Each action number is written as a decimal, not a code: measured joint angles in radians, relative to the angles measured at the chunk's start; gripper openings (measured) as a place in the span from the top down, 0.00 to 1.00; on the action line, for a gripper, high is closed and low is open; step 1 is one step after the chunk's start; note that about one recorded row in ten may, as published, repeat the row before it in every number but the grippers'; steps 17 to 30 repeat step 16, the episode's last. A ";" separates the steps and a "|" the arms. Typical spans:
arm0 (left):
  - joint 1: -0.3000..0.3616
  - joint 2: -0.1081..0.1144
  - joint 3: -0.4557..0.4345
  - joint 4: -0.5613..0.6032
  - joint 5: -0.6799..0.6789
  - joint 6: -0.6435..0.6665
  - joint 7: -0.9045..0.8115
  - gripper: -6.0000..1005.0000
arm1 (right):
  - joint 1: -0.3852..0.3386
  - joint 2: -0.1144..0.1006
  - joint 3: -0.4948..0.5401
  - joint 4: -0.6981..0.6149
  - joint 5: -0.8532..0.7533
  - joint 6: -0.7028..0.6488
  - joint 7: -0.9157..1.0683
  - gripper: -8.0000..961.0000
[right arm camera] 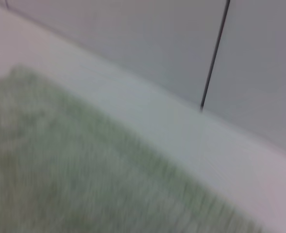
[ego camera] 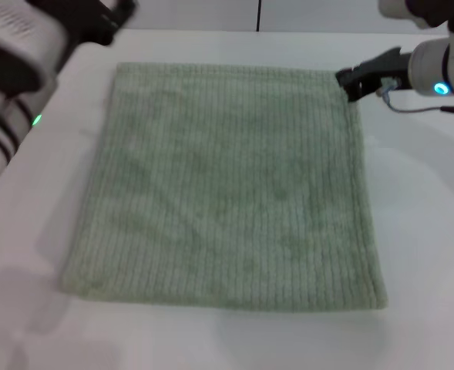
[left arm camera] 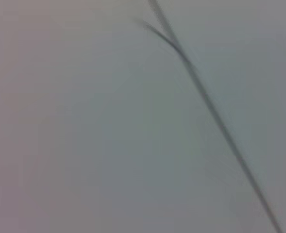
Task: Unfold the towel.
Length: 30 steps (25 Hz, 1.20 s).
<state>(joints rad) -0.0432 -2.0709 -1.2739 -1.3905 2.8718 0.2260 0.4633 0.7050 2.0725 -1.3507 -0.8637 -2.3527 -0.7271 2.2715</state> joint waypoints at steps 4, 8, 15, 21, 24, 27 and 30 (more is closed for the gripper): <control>-0.069 0.000 0.002 0.353 -0.106 0.575 -0.202 0.24 | -0.103 0.004 -0.076 -0.189 0.005 0.067 -0.026 0.99; -0.165 0.001 -0.021 0.647 -0.191 0.803 -0.372 0.24 | -0.259 0.007 -0.236 -0.397 0.012 0.259 -0.056 0.99; -0.237 -0.002 -0.045 0.919 -0.226 0.907 -0.492 0.24 | -0.504 0.001 -0.565 -0.476 -0.008 0.861 -0.043 0.99; -0.230 -0.003 -0.049 0.931 -0.232 0.909 -0.493 0.24 | -0.548 -0.001 -0.659 -0.400 -0.069 1.141 0.033 0.99; -0.230 -0.003 -0.049 0.931 -0.232 0.909 -0.493 0.24 | -0.548 -0.001 -0.659 -0.400 -0.069 1.141 0.033 0.99; -0.230 -0.003 -0.049 0.931 -0.232 0.909 -0.493 0.24 | -0.548 -0.001 -0.659 -0.400 -0.069 1.141 0.033 0.99; -0.230 -0.003 -0.049 0.931 -0.232 0.909 -0.493 0.24 | -0.548 -0.001 -0.659 -0.400 -0.069 1.141 0.033 0.99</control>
